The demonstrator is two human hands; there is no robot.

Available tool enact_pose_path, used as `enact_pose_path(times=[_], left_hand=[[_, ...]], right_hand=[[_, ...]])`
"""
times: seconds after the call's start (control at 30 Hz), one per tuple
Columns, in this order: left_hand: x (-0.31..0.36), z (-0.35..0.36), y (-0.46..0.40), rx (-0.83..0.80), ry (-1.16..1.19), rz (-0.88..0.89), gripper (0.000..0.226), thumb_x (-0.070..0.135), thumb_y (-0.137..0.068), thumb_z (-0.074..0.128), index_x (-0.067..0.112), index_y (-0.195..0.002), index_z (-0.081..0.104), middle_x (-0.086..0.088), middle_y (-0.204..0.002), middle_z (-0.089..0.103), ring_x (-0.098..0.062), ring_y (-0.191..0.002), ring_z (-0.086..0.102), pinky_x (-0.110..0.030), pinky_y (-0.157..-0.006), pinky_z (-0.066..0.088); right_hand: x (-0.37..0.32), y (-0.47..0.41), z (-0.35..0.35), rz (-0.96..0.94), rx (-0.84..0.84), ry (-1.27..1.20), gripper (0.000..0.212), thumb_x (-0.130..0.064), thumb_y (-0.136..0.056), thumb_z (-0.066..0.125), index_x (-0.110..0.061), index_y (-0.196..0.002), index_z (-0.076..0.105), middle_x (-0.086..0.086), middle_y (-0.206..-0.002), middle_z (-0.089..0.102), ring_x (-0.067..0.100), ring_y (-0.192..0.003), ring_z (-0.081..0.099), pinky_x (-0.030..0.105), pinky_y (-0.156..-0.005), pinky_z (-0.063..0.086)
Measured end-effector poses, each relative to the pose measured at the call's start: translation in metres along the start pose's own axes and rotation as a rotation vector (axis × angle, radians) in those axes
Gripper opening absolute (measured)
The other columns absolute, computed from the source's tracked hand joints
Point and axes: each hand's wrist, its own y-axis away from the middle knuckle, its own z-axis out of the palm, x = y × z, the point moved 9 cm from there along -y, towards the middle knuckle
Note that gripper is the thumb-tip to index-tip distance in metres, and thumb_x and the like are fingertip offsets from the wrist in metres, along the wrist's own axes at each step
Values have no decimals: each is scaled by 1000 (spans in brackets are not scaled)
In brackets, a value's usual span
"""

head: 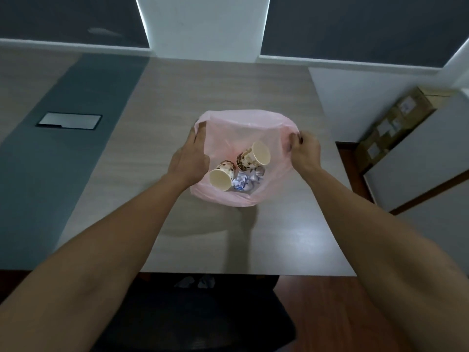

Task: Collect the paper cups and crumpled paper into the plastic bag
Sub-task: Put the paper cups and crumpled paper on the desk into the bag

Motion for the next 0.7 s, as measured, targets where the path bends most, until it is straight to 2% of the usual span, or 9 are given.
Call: enact_pose_path(times=[0.1, 0.2, 0.27, 0.33, 0.4, 0.47, 0.53, 0.6, 0.7], left_hand=[[22, 26, 3, -21, -20, -15, 87, 11, -90, 49, 24, -161, 1, -4, -169, 7, -46, -106, 57, -48, -85, 48], [27, 58, 10, -73, -84, -28, 86, 6, -89, 51, 20, -161, 5, -5, -167, 8, -46, -104, 59, -47, -81, 48], [21, 78, 15, -114, -111, -55, 87, 4, -87, 55, 19, -159, 8, -4, -167, 6, -45, -102, 60, -46, -80, 51], [18, 91, 19, -125, -105, -53, 90, 7, -85, 61, 24, -156, 9, 0, -167, -2, -45, -94, 63, -48, -76, 54], [20, 96, 22, -104, -93, -33, 92, 18, -84, 70, 29, -153, 11, 3, -166, -12, -44, -93, 65, -48, -75, 55], [25, 93, 26, -59, -103, -24, 84, 29, -82, 76, 31, -147, 23, 1, -166, -16, -44, -101, 64, -48, -77, 56], [34, 86, 30, -12, -129, 14, 74, 29, -78, 81, 32, -138, 38, -2, -167, -13, -44, -105, 64, -47, -76, 57], [41, 83, 32, -20, -157, 45, 76, 26, -72, 85, 33, -134, 41, -2, -167, -16, -44, -104, 65, -48, -73, 58], [39, 86, 29, -106, -227, 19, 104, 29, -59, 93, 29, -141, 31, 1, -165, -27, -44, -98, 64, -48, -68, 57]], right_hand=[[32, -6, -14, -3, -24, 65, 34, -30, -106, 46, -7, -83, 56, 7, -81, 59, 26, -78, 57, 37, -68, 45], [72, -6, -19, 11, -63, 195, 30, -34, -106, 43, -15, -91, 61, 5, -88, 65, 27, -81, 63, 45, -75, 57], [92, -4, -20, 0, -108, 275, 25, -30, -106, 42, -18, -103, 64, 5, -97, 69, 26, -86, 64, 47, -80, 59], [102, 0, -17, -36, -168, 278, 25, -30, -105, 43, -20, -122, 58, 6, -115, 68, 25, -93, 65, 47, -85, 58], [97, 7, -13, -181, -224, 272, 27, -33, -104, 48, -22, -128, 44, 5, -136, 53, 24, -97, 62, 49, -84, 58], [82, 15, -10, -443, -237, 368, 21, -21, -102, 56, -19, -116, 40, 9, -148, 35, 29, -101, 62, 50, -80, 61], [76, 24, 0, -655, -294, 513, 27, -6, -95, 63, -18, -108, 43, 15, -157, 26, 36, -120, 57, 49, -88, 60], [77, 27, 10, -747, -370, 609, 38, 2, -86, 70, -20, -107, 48, 16, -162, 20, 42, -130, 48, 51, -89, 59], [85, 16, 18, -657, -425, 656, 69, -4, -77, 82, -24, -132, 45, 15, -161, 12, 47, -127, 45, 56, -86, 58]])
